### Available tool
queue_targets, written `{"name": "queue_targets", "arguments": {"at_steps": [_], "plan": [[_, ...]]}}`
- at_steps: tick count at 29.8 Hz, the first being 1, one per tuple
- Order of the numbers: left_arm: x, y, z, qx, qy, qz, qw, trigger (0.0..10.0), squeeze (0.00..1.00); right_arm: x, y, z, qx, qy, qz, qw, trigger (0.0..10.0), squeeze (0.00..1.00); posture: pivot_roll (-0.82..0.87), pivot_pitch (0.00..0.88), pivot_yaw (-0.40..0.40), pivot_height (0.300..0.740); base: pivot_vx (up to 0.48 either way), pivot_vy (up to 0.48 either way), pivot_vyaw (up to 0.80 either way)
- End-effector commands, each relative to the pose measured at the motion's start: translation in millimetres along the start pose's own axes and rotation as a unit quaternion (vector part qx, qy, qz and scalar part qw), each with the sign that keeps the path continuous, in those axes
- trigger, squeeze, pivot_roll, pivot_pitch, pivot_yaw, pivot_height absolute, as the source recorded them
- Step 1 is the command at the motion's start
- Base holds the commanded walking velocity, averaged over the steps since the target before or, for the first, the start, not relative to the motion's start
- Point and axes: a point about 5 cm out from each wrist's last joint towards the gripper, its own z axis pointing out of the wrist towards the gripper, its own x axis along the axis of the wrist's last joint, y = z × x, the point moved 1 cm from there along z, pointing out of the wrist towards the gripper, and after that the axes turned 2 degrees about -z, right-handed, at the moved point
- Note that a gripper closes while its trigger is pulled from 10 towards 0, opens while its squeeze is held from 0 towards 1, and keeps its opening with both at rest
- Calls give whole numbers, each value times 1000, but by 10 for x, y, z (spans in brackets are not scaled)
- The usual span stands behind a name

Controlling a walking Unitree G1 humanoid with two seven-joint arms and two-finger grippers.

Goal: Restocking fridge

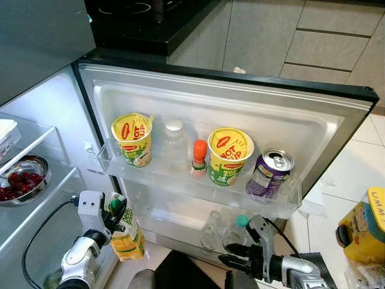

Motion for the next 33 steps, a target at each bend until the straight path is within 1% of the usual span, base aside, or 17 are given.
{"name": "queue_targets", "arguments": {"at_steps": [1,3,7,8,10,14,17,18,20,21,22,25,27,30,33], "plan": [[116,21,54,-14,32,4,999,10000,0,19,-20,22,13,-1,-3,1000,10000,0,-46,0,-24,608,0,0,0],[130,25,57,-20,36,3,999,10000,0,21,-28,27,17,-1,-4,1000,10000,0,-46,0,-24,608,0,0,0],[221,68,80,-68,57,-1,996,10000,0,41,-66,53,38,4,-1,999,10000,0,-47,0,-26,608,0,0,0],[221,68,80,-68,57,-1,996,10000,0,41,-66,53,38,4,-1,999,10000,0,-47,0,-26,608,0,0,0],[279,88,94,-91,67,0,994,10000,0,49,-77,58,45,4,-1,999,10000,0,-47,0,-26,608,0,0,0],[343,99,107,-106,79,5,991,10000,0,52,-83,59,50,3,-1,999,10000,0,-47,0,-28,608,0,0,0],[489,120,138,-131,103,15,986,10000,0,61,-90,66,54,4,0,999,10000,0,-47,0,-28,608,0,0,0],[489,120,138,-131,103,15,986,10000,0,61,-90,66,54,4,0,999,10000,0,-47,0,-28,608,0,0,0],[594,112,156,-140,119,26,983,10000,0,69,-96,75,57,5,1,998,10000,0,-47,0,-28,608,0,0,0],[594,112,156,-140,119,26,983,10000,0,69,-96,75,57,5,1,998,10000,0,-47,0,-28,608,0,0,0],[658,105,167,-142,129,32,981,10000,0,71,-101,81,58,5,1,998,10000,0,-47,0,-28,608,0,0,0],[720,105,179,-144,139,36,979,10000,0,73,-106,86,60,6,3,998,10000,0,-44,0,-28,608,0,0,0],[790,134,211,-148,153,39,976,10000,0,73,-115,93,62,5,4,998,10000,0,-44,0,-28,608,0,0,0],[803,158,226,-151,156,39,975,10000,0,74,-117,96,62,5,5,998,10000,0,-44,0,-28,608,0,0,0],[782,213,265,-148,158,41,975,10000,0,78,-121,101,64,7,6,998,10000,0,-46,0,-30,608,0,0,0]]}}
